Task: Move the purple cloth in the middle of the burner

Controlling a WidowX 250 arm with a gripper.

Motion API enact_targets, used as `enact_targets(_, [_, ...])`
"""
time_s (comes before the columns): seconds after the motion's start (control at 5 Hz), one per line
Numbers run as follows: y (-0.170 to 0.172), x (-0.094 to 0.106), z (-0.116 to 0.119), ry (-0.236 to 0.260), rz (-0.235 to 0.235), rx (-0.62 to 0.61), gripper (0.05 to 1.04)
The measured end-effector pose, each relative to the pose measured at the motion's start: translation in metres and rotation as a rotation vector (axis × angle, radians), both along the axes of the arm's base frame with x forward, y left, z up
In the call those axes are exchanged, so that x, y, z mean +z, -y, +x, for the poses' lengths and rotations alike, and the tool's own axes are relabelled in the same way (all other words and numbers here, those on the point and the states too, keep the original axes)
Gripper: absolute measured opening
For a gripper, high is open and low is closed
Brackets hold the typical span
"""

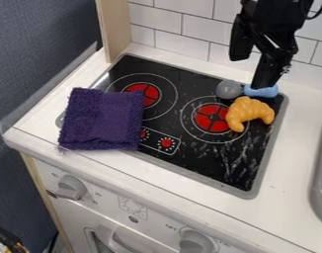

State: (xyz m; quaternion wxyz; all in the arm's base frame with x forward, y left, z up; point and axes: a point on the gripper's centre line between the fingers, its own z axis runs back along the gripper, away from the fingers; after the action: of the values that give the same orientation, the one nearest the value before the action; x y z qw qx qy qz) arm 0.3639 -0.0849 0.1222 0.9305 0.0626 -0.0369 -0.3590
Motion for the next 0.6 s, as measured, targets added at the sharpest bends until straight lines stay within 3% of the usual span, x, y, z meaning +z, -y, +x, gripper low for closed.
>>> enact_targets(0.2, [0.0, -0.015, -0.002, -0.043, 0.007, 0.009, 1.001])
enact_targets(0.4, [-0.017, -0.021, -0.005, -0.062, -0.011, 0.093, 1.001])
enact_targets(0.6, [-0.044, -0.015, -0.012, -0.053, -0.043, 0.209, 1.001])
